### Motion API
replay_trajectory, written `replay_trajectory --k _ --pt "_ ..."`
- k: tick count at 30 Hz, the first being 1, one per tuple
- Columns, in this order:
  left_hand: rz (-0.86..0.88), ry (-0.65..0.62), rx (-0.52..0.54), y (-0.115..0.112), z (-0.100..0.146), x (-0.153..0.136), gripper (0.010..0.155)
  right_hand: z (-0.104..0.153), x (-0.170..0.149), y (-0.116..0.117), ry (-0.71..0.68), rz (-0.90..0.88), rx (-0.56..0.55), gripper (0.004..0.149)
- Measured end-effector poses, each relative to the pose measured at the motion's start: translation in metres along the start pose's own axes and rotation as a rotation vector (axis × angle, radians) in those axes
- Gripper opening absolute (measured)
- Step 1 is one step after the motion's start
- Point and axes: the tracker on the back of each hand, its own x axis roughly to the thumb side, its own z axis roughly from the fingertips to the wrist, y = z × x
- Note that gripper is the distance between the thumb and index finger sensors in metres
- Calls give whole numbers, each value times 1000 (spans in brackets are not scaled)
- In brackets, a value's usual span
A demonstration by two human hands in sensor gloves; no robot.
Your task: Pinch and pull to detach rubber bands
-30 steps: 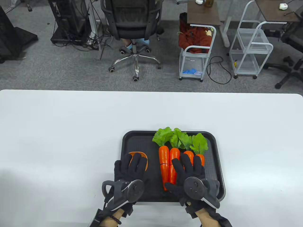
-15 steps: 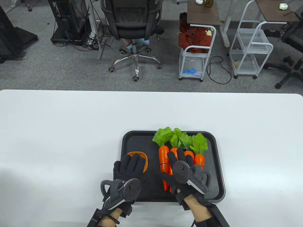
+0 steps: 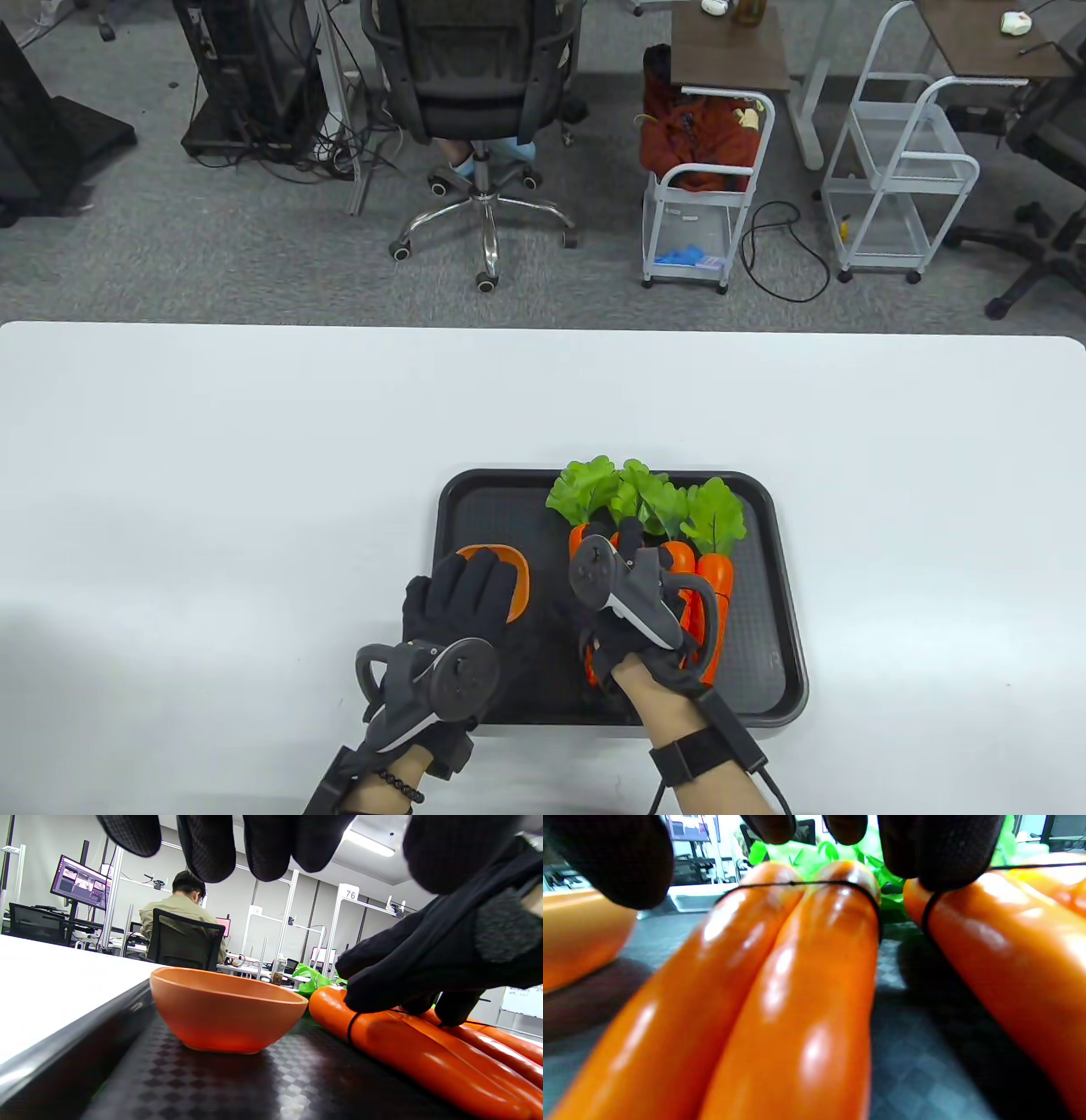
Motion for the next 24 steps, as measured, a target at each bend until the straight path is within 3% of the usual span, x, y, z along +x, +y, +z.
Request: replay_trajectory --k 17,24 --pt "16 13 8 1 0 -2 77 -20 16 14 118 129 82 92" --pt "22 17 -4 2 -1 -2 75 -22 11 17 142 67 98 95"
